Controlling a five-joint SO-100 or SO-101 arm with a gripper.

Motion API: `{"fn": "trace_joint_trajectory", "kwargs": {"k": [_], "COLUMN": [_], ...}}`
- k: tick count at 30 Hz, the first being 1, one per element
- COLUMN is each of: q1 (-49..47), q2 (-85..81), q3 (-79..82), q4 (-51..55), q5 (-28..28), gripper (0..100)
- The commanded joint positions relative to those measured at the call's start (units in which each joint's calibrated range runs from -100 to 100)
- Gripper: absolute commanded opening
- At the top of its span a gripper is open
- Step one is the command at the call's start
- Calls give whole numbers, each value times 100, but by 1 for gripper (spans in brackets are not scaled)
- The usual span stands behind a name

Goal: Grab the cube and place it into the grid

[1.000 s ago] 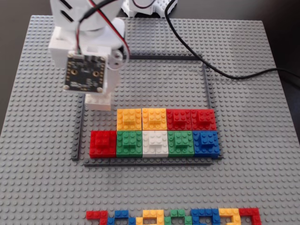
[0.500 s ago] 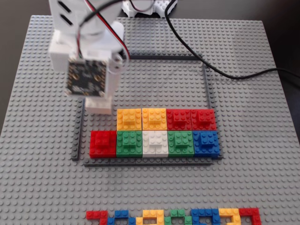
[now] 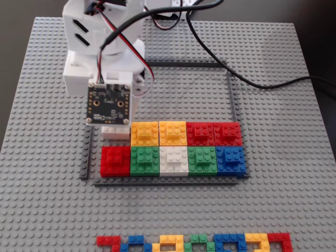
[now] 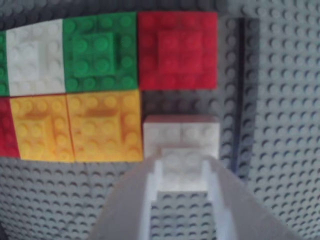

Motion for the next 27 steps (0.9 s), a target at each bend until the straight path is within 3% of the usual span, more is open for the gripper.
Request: {"fn": "trace_joint_trajectory", "kwargs": {"k": [1,27], "q1": [29,-126], "q2": [-72,151], "q3": [-567,-676], "q4": [-71,-242], "q5": [-24,-142], "gripper": [6,6]}}
